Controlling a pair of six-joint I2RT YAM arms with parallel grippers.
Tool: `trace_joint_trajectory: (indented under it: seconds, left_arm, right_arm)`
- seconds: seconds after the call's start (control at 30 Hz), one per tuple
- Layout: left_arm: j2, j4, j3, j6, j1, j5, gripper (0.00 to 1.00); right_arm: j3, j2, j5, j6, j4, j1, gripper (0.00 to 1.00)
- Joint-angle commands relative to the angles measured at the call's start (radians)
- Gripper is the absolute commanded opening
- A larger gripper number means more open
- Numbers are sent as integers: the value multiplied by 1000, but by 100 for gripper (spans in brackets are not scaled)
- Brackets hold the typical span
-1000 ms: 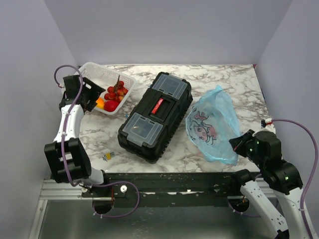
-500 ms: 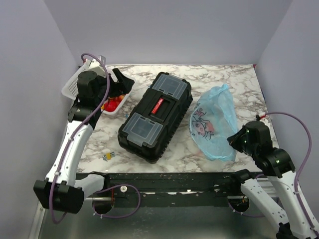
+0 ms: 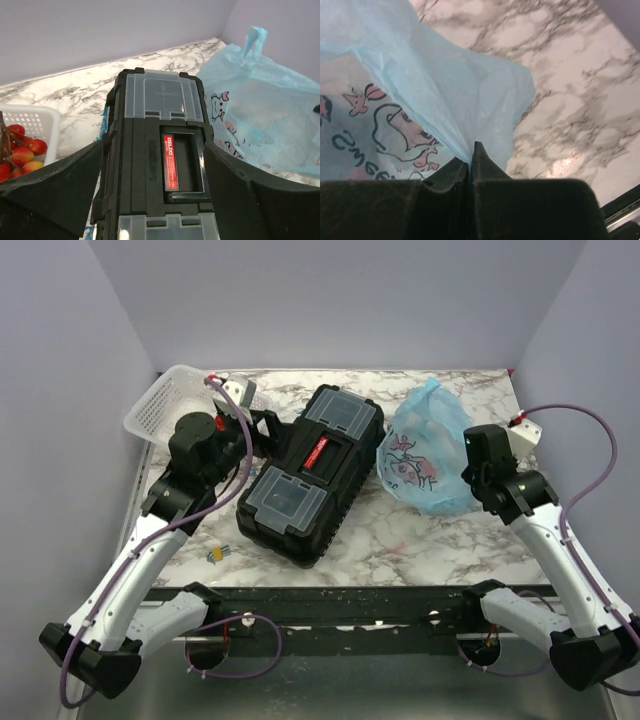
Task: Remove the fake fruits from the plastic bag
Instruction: Move the plastic bag to the center of the board.
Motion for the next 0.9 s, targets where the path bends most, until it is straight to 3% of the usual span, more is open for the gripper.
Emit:
trace_joint_trajectory:
  seconds: [0.0, 0.1, 0.2, 0.4, 0.63, 0.7, 0.73, 0.8, 0.87]
  left_arm:
    - [-113, 94, -69, 130, -87, -136, 80]
    - [-166, 146, -115, 188, -138, -210, 80]
    - [-198, 180, -140, 206, -158, -246, 80]
    - [-235, 185, -130, 188, -158, -270, 80]
    - [-329, 159, -39, 125, -158, -210, 82]
    - [-365, 160, -14, 119, -158, -201, 83]
    - [-388, 161, -4, 116, -158, -205, 85]
    - [-435, 171, 3, 113, -158, -222, 90]
    - [-488, 189, -2, 116, -157, -249, 96]
  right_arm:
    - [58, 61, 243, -128, 61, -2, 9]
    - [85, 89, 330, -149, 10, -8, 12]
    - [109, 62, 365, -155, -35, -10, 29]
    - [156, -67, 148, -290, 4, -9, 57]
    - [328, -185, -76, -400, -68, -9, 82]
    - [376, -233, -122, -432, -62, -9, 83]
    - [396, -260, -139, -445, -55, -8, 84]
    - [436, -310, -152, -464, -30, -9, 96]
    - [487, -347, -141, -477, -9, -9, 97]
